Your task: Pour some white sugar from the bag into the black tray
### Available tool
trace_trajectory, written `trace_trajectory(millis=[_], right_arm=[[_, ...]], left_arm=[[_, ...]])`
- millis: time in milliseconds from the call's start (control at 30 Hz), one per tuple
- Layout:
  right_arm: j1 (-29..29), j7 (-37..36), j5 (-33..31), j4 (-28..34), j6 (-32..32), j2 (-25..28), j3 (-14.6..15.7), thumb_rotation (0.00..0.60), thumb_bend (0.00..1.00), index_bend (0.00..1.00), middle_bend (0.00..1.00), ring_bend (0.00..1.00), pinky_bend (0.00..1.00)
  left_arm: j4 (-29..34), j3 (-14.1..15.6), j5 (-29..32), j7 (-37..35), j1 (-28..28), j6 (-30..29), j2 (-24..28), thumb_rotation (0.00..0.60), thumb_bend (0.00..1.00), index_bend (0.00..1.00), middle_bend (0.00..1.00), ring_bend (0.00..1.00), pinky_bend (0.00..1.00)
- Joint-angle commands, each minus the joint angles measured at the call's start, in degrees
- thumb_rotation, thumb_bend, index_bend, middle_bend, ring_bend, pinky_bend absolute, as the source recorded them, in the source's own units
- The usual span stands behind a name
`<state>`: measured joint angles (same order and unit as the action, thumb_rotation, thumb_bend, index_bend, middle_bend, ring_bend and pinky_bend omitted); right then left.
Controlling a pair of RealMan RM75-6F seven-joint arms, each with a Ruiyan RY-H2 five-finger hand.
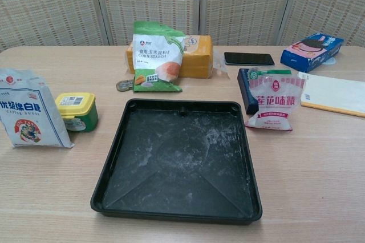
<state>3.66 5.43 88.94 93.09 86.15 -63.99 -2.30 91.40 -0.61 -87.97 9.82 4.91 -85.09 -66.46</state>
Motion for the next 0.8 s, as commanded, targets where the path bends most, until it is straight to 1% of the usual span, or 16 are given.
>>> trace_trajectory(millis=[33, 133, 200, 233, 300, 367, 400, 433, 467, 500, 533, 567, 600, 667, 767, 800], right_arm=[[0.15, 0.18, 0.17, 0.01, -0.31, -0.06, 0.14, 0.6, 0.19, 0.0, 0.0, 0.0, 0.0], [0.32, 0.66, 0.38, -0.05, -0.73, -0.22, 0.37, 0.6, 0.19, 0.0, 0.0, 0.0, 0.0], [0.26, 0.7, 0.76, 0.07, -0.61, -0.24, 0.57, 0.6, 0.19, 0.0, 0.0, 0.0, 0.0], [0.18, 0.74, 0.97, 0.11, -0.45, -0.23, 0.67, 0.6, 0.19, 0.0, 0.0, 0.0, 0.0], [-0.05, 0.76, 1.35, 0.24, 0.02, -0.19, 0.83, 0.6, 0.19, 0.0, 0.0, 0.0, 0.0], [-0.33, 0.45, 2.05, 0.55, 0.72, -0.07, 1.06, 0.6, 0.19, 0.0, 0.0, 0.0, 0.0], [-0.42, 0.04, 2.56, 0.69, 1.06, 0.04, 1.2, 0.6, 0.19, 0.0, 0.0, 0.0, 0.0], [-0.51, -0.68, 3.41, 0.82, 1.5, 0.25, 1.46, 0.6, 0.19, 0.0, 0.0, 0.0, 0.0], [-0.56, -1.17, 4.05, 0.84, 1.84, 0.39, 1.63, 0.6, 0.19, 0.0, 0.0, 0.0, 0.0], [-0.63, -1.53, 4.75, 0.78, 2.21, 0.49, 1.84, 0.6, 0.19, 0.0, 0.0, 0.0, 0.0], [-0.65, -1.58, 5.2, 0.7, 2.38, 0.5, 1.98, 0.6, 0.19, 0.0, 0.0, 0.0, 0.0], [-0.63, -1.54, 5.61, 0.63, 2.43, 0.48, 2.13, 0.6, 0.19, 0.0, 0.0, 0.0, 0.0], [-0.56, -1.44, 6.14, 0.6, 2.39, 0.45, 2.34, 0.6, 0.19, 0.0, 0.0, 0.0, 0.0], [-0.38, -1.4, 6.9, 0.65, 2.16, 0.48, 2.68, 0.6, 0.19, 0.0, 0.0, 0.0, 0.0], [-0.23, -1.94, 7.95, 0.85, 2.19, 0.79, 3.09, 0.6, 0.19, 0.0, 0.0, 0.0, 0.0], [-0.27, -2.13, 8.16, 0.85, 2.42, 0.87, 3.11, 0.6, 0.19, 0.0, 0.0, 0.0, 0.0]], left_arm=[[0.19, -0.02, 0.4, 0.97, 0.19, 0.4, -0.05, 0.6, 0.17, 0.0, 0.0, 0.0, 0.13], [0.57, 0.13, 0.35, 0.96, 0.3, 0.74, 0.04, 0.6, 0.17, 0.0, 0.0, 0.0, 0.13], [0.6, 0.18, -0.12, 0.26, 0.33, 0.51, 0.22, 0.6, 0.17, 0.0, 0.0, 0.01, 0.16], [0.62, 0.23, -0.32, -0.3, 0.37, 0.51, 0.37, 0.6, 0.17, 0.0, 0.0, 0.04, 0.2], [0.48, 0.37, -0.94, -2.39, 0.6, 0.67, 0.89, 0.6, 0.17, 0.0, 0.0, 0.15, 0.33], [-0.58, 0.59, -2.28, -7.05, 1.11, 0.81, 1.43, 0.6, 0.16, 0.0, 0.0, 0.34, 0.52], [-1.26, 0.7, -2.84, -9.93, 1.36, 0.9, 1.58, 0.6, 0.16, 0.0, 0.0, 0.44, 0.63], [-2.51, 0.75, -3.53, -14.27, 1.73, 0.93, 1.68, 0.6, 0.17, 0.0, 0.0, 0.52, 0.71], [-3.45, 0.59, -3.74, -18.5, 1.97, 0.78, 1.48, 0.6, 0.17, 0.0, 0.0, 0.57, 0.76], [-5.34, 0.19, -3.52, -25.29, 2.37, 0.81, 0.95, 0.6, 0.17, 0.0, 0.01, 0.63, 0.81], [-6.87, -0.02, -3.24, -29.55, 2.7, 1.17, 0.58, 0.6, 0.17, 0.0, 0.03, 0.69, 0.86], [-8.16, -0.29, -2.53, -34.2, 3.08, 1.94, 0.16, 0.6, 0.17, 0.0, 0.05, 0.74, 0.89], [-10.35, -1.03, -0.57, -39.98, 3.77, 3.83, -0.64, 0.6, 0.17, 0.0, 0.07, 0.79, 0.94], [-13.65, -1.38, 1.19, -46.56, 4.97, 7.27, -1.78, 0.6, 0.17, 0.0, 0.08, 0.87, 0.99], [-18.27, -1.45, 2.03, -57.52, 6.49, 11.13, -4.06, 0.6, 0.17, 0.0, 0.08, 0.92, 1.0], [-20.33, -1.48, 2.29, -59.72, 6.85, 12.08, -5.08, 0.6, 0.17, 0.0, 0.08, 0.93, 1.0]])
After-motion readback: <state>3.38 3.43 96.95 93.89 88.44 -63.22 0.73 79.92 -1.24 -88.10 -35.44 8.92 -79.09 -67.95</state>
